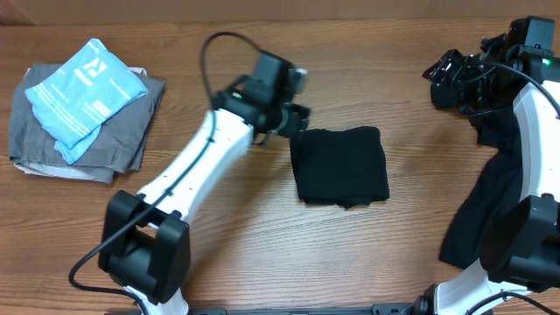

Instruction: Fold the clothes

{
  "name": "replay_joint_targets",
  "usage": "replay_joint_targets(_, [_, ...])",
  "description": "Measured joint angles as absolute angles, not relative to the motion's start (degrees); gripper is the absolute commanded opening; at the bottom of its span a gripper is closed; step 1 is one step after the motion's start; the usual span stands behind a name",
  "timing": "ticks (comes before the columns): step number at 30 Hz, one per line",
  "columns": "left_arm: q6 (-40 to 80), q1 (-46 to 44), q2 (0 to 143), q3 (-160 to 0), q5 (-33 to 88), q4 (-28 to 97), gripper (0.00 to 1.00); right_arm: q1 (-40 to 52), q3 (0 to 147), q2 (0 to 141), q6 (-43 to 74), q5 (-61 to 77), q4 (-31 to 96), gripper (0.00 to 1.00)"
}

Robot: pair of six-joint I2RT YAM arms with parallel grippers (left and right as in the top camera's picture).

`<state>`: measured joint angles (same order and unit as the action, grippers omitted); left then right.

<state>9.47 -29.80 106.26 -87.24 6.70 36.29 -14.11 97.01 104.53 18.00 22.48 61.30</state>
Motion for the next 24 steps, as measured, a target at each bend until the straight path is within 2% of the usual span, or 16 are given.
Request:
replay_joint_targets(2, [8.62,-32.71,106.28,-87.24,1.85,30.87,0.32,-14.11,96.99,104.53,17.98,22.5,61.36,1.0])
replay_joint_targets(6, [7.97,-35.29,106.54,-87.24,-6.74,21.45,0.24,-14.11,96.97,104.53,17.96,22.5,61.32,1.0])
replay_joint_targets(11, [7.51,-34.39,110.91,-87.33,-11.14,12.58,0.15,-14.13,96.97,104.53,17.96,22.5,61.34,1.0])
replay_joint_targets(18, [7.44,-32.77,123.35,-87.26,-7.27,10.33,0.15,-14.11,96.97,104.53,17.96,22.5,61.34,1.0])
replay_joint_targets(24, [7.44,-32.75,125.67,-87.02,-5.17,13.72,0.15,-14.11,96.97,104.53,17.96,22.48,61.32,1.0])
